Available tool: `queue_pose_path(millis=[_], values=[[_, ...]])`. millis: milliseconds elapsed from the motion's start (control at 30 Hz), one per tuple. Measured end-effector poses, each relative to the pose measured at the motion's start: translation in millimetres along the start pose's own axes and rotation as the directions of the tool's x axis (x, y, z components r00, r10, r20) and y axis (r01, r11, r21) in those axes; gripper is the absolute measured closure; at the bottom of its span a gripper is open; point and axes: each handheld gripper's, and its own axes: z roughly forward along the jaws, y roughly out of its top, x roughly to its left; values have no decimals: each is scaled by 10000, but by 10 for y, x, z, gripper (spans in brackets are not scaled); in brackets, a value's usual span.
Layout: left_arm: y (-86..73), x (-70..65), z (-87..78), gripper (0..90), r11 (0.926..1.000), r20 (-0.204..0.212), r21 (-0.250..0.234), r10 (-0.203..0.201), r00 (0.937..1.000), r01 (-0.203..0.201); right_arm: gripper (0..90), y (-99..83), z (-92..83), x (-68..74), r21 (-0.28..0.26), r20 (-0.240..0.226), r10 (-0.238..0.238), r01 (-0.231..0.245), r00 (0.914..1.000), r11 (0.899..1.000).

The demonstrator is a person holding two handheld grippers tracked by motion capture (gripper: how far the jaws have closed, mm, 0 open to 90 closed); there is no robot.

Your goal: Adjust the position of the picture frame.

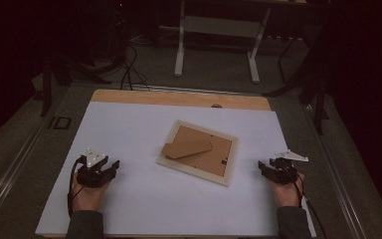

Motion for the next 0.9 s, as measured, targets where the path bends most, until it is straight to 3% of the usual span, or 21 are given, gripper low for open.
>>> queue_pose_path(millis=[67,133,167,267,367,433,633,700,800,900], values=[[1,-12,-8,550,9995,51,130,278,9996,-279,508,2,9,10,45,-85,-67,68,9999,10000],[-3,-7,-14,551,9997,117,100,238,9996,-239,519,-1,20,24,43,-160,-165,165,9997,9999],[-15,-3,-39,551,9999,429,28,104,9990,-105,524,0,27,34,66,-229,-231,233,9995,9997],[-2,-18,-66,545,9999,539,-133,30,9985,-23,529,40,65,120,87,-510,-656,661,9965,9978],[15,-14,-73,539,9995,887,-166,-264,9957,280,532,70,65,151,48,-663,-792,797,9947,9968],[19,-16,-75,537,9995,905,-157,-244,9956,259,532,75,63,160,39,-722,-817,822,9940,9966],[88,-46,-85,518,9997,1262,-240,-57,9920,88,536,91,66,167,75,-1037,-837,849,9911,9964],[131,-72,-100,530,9989,1324,-387,303,9907,-254,546,122,62,176,93,-1163,-938,956,9888,9954],[190,-107,-124,554,9973,1773,-571,554,9826,-459,551,158,57,195,125,-1249,-1091,1115,9862,9937],[209,-123,-125,576,9971,1947,-555,619,9789,-520,556,202,52,204,161,-1324,-1211,1243,9838,9921]])
